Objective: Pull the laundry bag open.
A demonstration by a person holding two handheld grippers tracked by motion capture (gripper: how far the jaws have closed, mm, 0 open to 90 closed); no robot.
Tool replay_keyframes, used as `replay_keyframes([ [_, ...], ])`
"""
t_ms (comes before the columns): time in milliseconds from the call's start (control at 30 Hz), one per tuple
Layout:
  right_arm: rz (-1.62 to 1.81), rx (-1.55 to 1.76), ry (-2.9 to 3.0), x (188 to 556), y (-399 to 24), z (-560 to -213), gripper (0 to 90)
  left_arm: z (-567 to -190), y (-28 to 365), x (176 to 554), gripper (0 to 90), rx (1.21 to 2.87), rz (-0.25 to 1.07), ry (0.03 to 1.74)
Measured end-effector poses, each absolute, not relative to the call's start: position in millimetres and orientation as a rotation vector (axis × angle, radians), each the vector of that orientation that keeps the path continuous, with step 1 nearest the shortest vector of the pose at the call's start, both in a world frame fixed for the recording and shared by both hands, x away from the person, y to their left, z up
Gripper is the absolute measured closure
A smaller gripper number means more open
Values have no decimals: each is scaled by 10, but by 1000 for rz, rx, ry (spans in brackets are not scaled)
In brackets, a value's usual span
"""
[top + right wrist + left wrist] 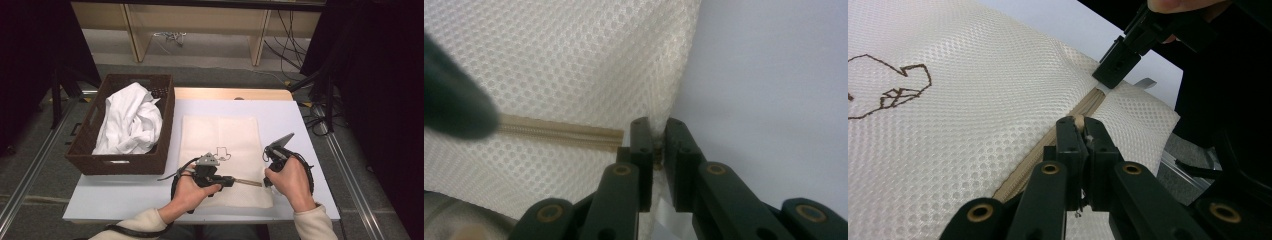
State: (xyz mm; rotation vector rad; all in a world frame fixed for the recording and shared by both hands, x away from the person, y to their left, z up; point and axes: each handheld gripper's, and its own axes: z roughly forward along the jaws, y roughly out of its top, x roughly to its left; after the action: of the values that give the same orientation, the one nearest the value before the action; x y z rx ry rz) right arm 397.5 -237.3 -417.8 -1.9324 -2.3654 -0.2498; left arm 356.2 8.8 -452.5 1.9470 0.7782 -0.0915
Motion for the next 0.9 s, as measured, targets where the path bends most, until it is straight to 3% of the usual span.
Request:
replay_keyframes([
  [900, -255, -1911, -2382, 3982, -2380, -4196, 844, -4505, 242, 3556, 869, 1945, -80, 792],
])
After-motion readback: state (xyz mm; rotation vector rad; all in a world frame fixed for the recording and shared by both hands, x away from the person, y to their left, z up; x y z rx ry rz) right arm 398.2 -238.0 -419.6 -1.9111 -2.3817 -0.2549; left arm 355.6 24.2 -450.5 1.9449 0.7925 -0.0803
